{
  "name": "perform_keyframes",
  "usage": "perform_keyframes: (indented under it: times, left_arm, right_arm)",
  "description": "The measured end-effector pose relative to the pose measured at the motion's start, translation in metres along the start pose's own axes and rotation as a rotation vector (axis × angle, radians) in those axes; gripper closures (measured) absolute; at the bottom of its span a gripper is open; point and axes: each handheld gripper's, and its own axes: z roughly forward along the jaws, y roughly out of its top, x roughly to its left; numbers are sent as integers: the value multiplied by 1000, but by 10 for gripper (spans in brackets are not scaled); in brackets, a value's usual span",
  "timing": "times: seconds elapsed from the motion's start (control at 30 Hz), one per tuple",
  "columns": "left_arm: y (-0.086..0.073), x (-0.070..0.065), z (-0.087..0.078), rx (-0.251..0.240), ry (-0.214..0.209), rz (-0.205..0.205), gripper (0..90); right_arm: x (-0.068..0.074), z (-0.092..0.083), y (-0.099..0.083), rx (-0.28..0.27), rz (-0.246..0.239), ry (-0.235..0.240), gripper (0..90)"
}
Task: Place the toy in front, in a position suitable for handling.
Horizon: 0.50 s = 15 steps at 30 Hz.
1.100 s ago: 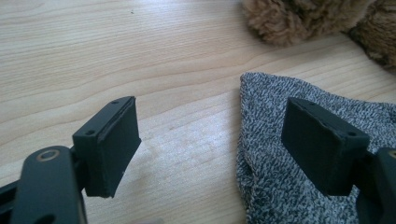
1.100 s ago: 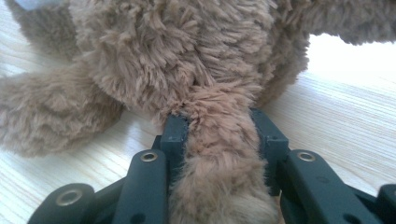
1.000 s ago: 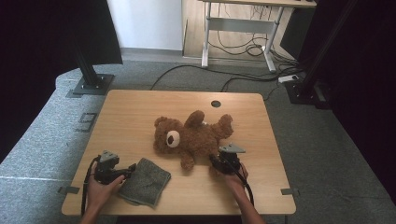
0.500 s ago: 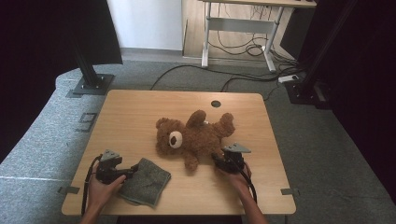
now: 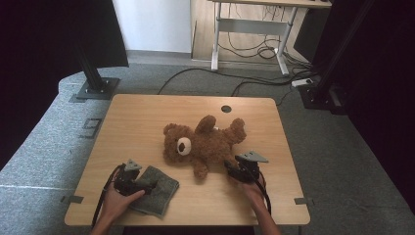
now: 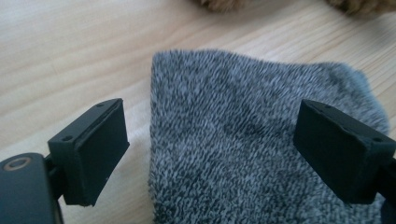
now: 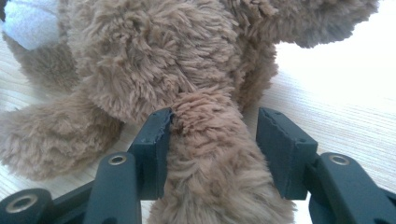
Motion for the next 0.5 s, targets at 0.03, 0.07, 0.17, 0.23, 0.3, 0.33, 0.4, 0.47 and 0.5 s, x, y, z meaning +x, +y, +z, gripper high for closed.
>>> perform_keyframes:
  times: [0.03, 0.07, 0.17, 0.23, 0.3, 0.33, 0.4, 0.47, 0.5]
  left_arm:
    - [-1, 0, 2, 15, -3, -7, 98]
    - [-1, 0, 2, 15, -3, -7, 99]
    - [-3, 0, 6, 38, 1, -7, 154]
    - [-4, 0, 8, 49, 3, -15, 166]
    - [-5, 0, 8, 37, 15, -14, 211]
    - [-5, 0, 8, 31, 7, -9, 270]
    - [-5, -2, 8, 33, 18, 19, 323]
    - [-5, -3, 7, 31, -7, 39, 425]
    - [-5, -3, 7, 31, -7, 39, 498]
  right_arm:
    - [1, 0, 0, -3, -1, 0, 462]
    - [1, 0, 0, -1, -2, 1, 461]
    - [2, -1, 0, -4, -4, 2, 459]
    - [2, -2, 0, -7, -3, 4, 458]
    - [2, -3, 0, -8, -11, 1, 456]
    - [1, -4, 0, -13, -10, -4, 456]
    - [0, -5, 0, -18, -8, -8, 455]
    - [0, -5, 0, -21, -6, -12, 455]
    - [0, -5, 1, -21, -6, -13, 455]
